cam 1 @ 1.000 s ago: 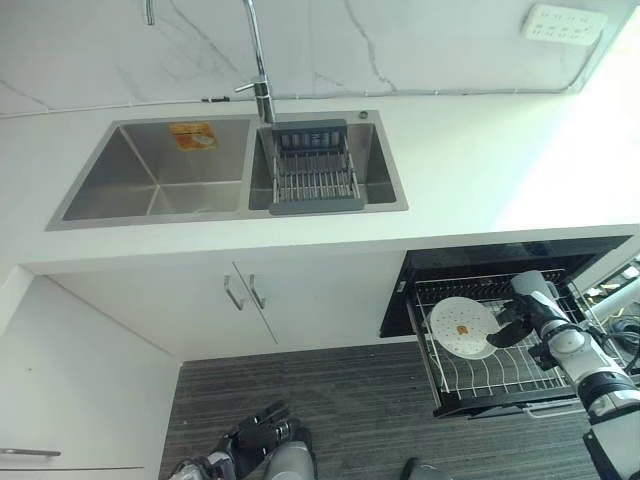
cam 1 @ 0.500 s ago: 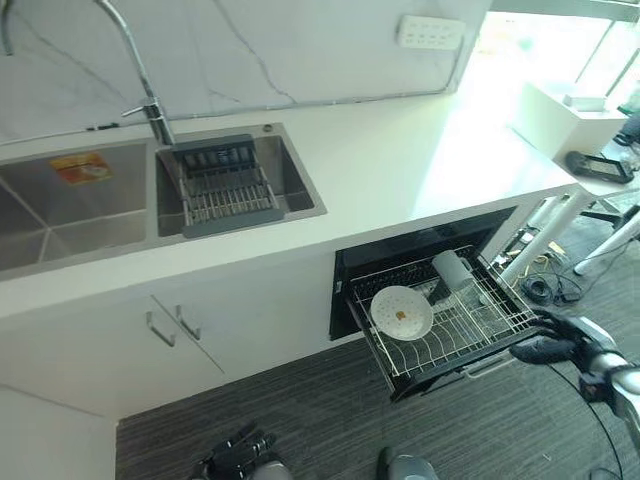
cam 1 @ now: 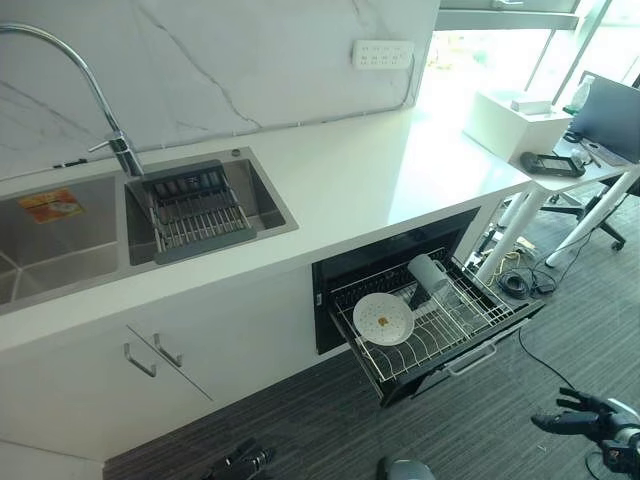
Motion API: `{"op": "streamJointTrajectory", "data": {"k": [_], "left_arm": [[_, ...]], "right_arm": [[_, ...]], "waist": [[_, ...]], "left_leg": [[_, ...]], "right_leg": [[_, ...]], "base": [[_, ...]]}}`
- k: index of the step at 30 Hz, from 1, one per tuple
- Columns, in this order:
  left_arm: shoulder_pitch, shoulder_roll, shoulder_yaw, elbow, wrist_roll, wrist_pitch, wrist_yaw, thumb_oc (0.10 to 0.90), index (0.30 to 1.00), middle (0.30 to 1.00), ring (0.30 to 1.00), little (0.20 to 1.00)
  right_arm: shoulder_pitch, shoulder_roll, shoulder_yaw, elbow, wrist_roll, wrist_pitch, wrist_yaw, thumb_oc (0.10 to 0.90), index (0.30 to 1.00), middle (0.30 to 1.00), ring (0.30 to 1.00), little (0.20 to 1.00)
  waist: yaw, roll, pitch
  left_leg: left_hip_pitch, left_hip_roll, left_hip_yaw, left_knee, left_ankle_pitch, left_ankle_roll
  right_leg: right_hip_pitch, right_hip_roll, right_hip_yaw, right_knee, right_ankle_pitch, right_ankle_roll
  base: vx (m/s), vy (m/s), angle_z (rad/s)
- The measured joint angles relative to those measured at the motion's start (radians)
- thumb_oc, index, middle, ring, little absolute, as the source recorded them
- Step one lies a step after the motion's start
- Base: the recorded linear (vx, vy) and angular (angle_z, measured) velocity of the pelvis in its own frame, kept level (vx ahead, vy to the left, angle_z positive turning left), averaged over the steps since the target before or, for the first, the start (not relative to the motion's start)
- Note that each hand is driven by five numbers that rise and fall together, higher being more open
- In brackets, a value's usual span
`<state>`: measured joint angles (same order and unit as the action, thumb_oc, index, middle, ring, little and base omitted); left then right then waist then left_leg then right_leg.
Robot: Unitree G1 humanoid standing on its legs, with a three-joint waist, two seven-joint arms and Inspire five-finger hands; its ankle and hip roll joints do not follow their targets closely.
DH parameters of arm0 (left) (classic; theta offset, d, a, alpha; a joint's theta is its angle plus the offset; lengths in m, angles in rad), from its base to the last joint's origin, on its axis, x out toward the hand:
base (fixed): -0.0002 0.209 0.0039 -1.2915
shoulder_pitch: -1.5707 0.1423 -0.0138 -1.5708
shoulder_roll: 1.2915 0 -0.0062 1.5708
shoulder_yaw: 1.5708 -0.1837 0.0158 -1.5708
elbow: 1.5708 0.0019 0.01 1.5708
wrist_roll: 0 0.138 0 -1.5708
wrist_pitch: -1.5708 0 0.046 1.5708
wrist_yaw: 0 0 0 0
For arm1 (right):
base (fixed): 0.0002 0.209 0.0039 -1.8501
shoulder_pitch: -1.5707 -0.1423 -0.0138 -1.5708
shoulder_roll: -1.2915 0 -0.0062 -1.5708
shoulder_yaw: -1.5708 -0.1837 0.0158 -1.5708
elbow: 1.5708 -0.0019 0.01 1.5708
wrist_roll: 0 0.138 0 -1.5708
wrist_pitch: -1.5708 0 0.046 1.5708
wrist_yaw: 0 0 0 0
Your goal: Place the dishes in the dishwasher.
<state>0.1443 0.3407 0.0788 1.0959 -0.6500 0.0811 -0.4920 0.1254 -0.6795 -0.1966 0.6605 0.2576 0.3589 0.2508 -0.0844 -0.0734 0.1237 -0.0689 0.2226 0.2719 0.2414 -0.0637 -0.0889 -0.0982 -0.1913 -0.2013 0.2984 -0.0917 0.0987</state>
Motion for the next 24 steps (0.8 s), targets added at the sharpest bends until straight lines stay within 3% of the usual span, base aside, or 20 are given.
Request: {"op": "streamJointTrajectory", "data": {"k": [6,7,8,11,18,24], "left_arm": [[-0.059,0.005,-0.078,0.028,0.008,0.001,0.0,0.8,0.9,0.9,0.9,0.9],[-0.073,0.007,-0.081,0.049,0.007,0.005,-0.016,0.8,0.9,0.9,0.9,0.9],[-0.083,0.009,-0.087,0.058,0.008,0.007,-0.021,0.8,0.9,0.9,0.9,0.9],[-0.087,0.009,-0.089,0.076,0.009,0.006,-0.026,0.8,0.9,0.9,0.9,0.9],[-0.082,0.021,-0.086,0.081,0.047,0.06,-0.018,0.8,0.9,0.9,0.9,0.9],[-0.095,0.006,-0.101,0.093,0.068,0.084,-0.023,0.8,0.9,0.9,0.9,0.9]], "right_arm": [[-0.206,0.078,0.189,0.455,0.001,-0.034,-0.007,0.8,0.9,0.9,0.9,0.9],[-0.247,0.109,0.193,0.548,0.003,-0.078,-0.012,0.8,0.9,0.9,0.9,0.9],[-0.261,0.119,0.196,0.578,0.02,-0.068,-0.015,0.8,0.9,0.9,0.9,0.9],[-0.318,0.129,0.205,0.621,0.062,-0.063,-0.025,0.8,0.9,0.9,0.9,0.9],[-0.396,0.132,0.214,0.648,0.139,-0.009,-0.111,0.8,0.9,0.9,0.9,0.9],[-0.496,0.049,0.204,0.663,0.216,0.081,-0.23,0.8,0.9,0.9,0.9,0.9]], "waist": [[0.081,0.014,-0.009],[0.099,0.019,-0.01],[0.119,0.023,-0.01],[0.161,0.044,-0.013],[0.2,0.088,-0.009],[0.218,0.17,0.084]], "left_leg": [[-0.002,-0.016,-0.014,0.001,0.003,0.005],[0.001,-0.021,-0.032,0.001,0.003,0.005],[0.001,-0.025,-0.045,0.001,0.002,0.004],[-0.001,-0.038,-0.06,0.0,0.002,0.006],[-0.004,-0.065,-0.089,0.0,0.001,0.014],[-0.063,-0.13,-0.135,0.016,0.011,0.041]], "right_leg": [[0.012,-0.02,-0.018,0.002,-0.003,0.008],[0.031,-0.024,-0.038,-0.004,-0.001,0.016],[0.042,-0.03,-0.053,-0.003,-0.005,0.018],[0.052,-0.042,-0.065,-0.001,-0.015,0.017],[0.073,-0.065,-0.101,0.0,-0.025,0.03],[0.066,-0.123,-0.149,0.004,-0.01,0.05]], "base": [[0.05,-0.038,0.11],[0.1,-0.066,0.41],[0.06,-0.046,0.42],[0.08,-0.02,0.2],[0.05,-0.012,0.16],[-0.01,0.089,0.32]]}}
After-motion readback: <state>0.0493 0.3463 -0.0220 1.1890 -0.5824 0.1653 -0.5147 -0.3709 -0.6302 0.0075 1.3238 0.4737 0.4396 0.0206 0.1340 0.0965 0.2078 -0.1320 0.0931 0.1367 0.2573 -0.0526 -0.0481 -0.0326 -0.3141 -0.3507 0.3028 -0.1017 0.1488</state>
